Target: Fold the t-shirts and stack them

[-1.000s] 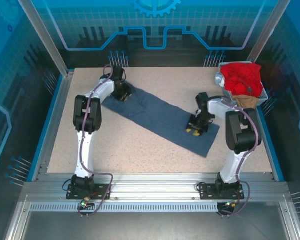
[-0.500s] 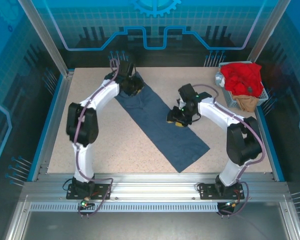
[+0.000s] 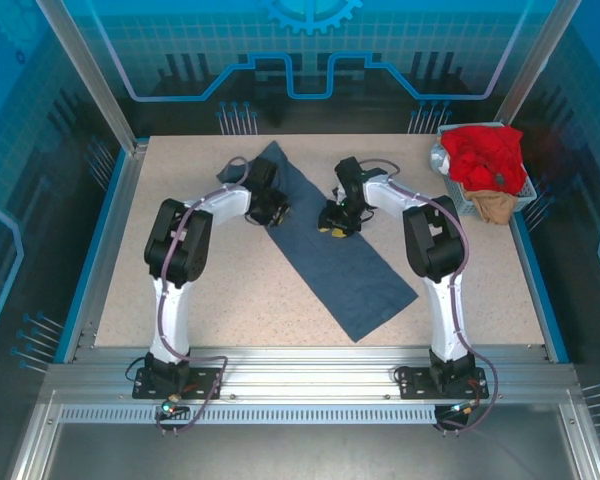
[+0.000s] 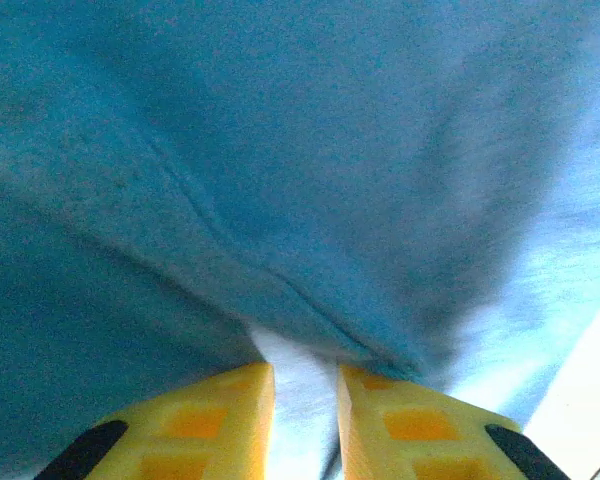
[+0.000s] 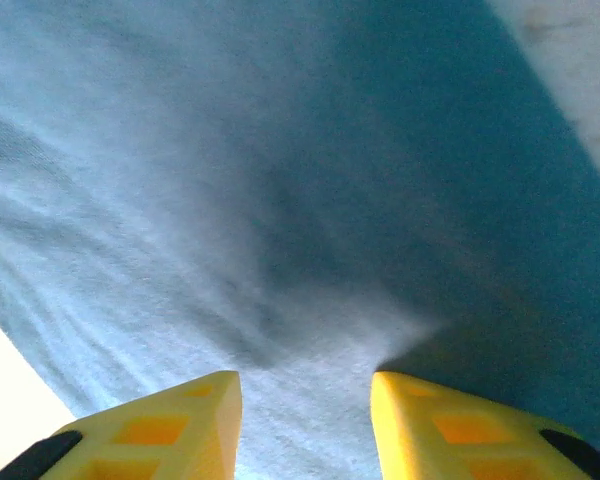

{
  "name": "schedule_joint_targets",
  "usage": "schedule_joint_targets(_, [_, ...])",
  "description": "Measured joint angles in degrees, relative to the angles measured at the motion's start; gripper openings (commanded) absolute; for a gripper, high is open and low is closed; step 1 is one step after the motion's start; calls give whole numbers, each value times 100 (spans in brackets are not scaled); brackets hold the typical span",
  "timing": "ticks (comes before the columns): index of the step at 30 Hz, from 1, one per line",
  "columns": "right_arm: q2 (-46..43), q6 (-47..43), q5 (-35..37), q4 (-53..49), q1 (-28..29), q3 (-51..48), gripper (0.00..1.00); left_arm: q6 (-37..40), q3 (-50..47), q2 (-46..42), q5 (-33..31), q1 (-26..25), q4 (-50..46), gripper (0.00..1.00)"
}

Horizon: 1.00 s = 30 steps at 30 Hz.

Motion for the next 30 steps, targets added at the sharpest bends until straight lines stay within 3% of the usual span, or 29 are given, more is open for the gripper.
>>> schedule_joint_targets(9, [-457,916,-328,501,-555,-866,41,557,2616,1672,258,-63,-586,26])
schedule_joint_targets(14, [-905,1674,-321,975,-527,-1620,42,693,3834,2411,627,-181,-763,26])
schedule_joint_targets(19, [-953,2428,-302,1117,-422,-1663,44,758,4697,2955,925,-258,-800,27])
schedule_joint_targets(26, [-1029,2535,114,774,-282,-1495,54,1165,4529,2758,1012,-205,-778,44])
schedule_joint_targets(30, [-1759,2124,527,485,-284,-1777,57,1539,3067,1565,831,-210,-835,46])
